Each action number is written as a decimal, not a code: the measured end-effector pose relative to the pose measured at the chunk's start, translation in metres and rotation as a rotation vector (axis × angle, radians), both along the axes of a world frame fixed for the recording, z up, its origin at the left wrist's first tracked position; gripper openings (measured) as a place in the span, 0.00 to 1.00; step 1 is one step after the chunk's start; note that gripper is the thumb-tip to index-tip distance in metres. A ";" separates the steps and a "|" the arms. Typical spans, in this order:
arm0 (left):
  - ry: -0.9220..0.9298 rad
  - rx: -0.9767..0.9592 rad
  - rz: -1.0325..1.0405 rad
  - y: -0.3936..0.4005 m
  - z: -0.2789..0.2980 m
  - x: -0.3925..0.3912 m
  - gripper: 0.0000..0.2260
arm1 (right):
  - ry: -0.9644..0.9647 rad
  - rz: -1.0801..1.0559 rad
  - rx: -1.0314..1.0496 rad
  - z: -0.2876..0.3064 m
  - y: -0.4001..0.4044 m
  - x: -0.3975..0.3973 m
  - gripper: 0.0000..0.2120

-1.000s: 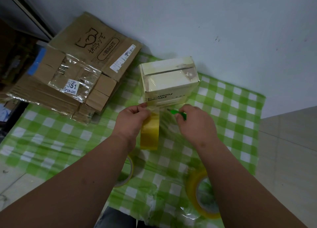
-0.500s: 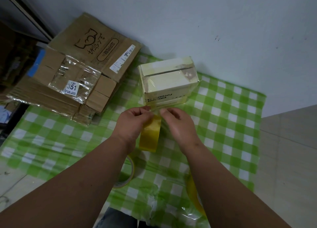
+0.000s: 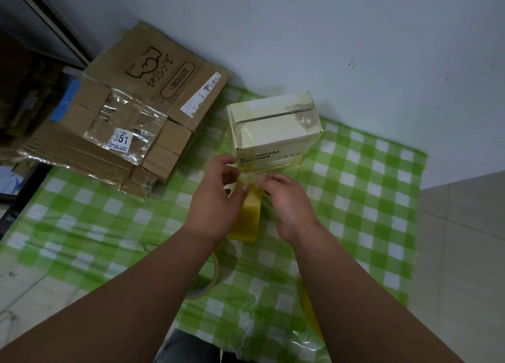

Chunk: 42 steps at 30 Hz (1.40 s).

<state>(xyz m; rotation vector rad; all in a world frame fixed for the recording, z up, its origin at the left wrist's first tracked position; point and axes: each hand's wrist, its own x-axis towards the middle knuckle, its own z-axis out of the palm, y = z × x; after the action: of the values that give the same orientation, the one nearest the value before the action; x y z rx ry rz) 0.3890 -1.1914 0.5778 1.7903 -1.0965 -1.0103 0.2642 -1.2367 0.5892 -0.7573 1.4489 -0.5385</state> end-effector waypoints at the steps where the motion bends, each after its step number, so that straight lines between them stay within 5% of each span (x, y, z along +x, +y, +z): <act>1: -0.100 -0.045 -0.053 0.001 0.001 -0.001 0.22 | -0.001 -0.001 0.001 0.000 0.000 0.000 0.07; 9: -0.272 -0.099 -0.159 0.002 0.005 0.003 0.06 | 0.061 0.074 -0.084 0.001 0.002 0.001 0.12; 16: -0.392 -0.045 -0.173 -0.008 0.011 0.004 0.03 | 0.332 0.120 -0.287 0.002 0.009 0.007 0.07; 17: -0.382 -0.019 -0.158 -0.009 0.011 0.004 0.03 | 0.321 0.112 -0.280 0.002 0.011 0.007 0.12; 20: -0.217 0.130 -0.030 -0.009 0.012 0.007 0.04 | 0.253 0.135 -0.226 0.002 0.014 -0.001 0.33; 24: 0.207 0.287 0.187 -0.008 0.016 0.011 0.04 | 0.118 0.287 -0.125 0.006 0.019 -0.004 0.21; 29: 0.550 0.392 0.113 -0.009 0.019 0.009 0.04 | 0.156 0.236 -0.172 0.011 0.016 0.000 0.05; 34: 0.410 0.453 0.101 -0.003 0.013 0.008 0.01 | 0.330 0.283 -0.111 0.013 0.020 -0.003 0.08; 39: 0.306 0.460 0.140 0.008 0.005 0.019 0.11 | 0.627 0.507 -0.266 0.009 0.034 0.006 0.09; 42: 0.079 0.300 0.110 -0.001 0.008 0.026 0.18 | 0.599 0.644 -0.262 0.008 0.031 0.019 0.12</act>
<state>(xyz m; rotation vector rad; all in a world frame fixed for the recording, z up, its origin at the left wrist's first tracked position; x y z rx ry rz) 0.4148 -1.1920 0.5856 2.0039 -0.8208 -1.2169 0.2832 -1.2053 0.5976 -1.6167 1.5638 0.0144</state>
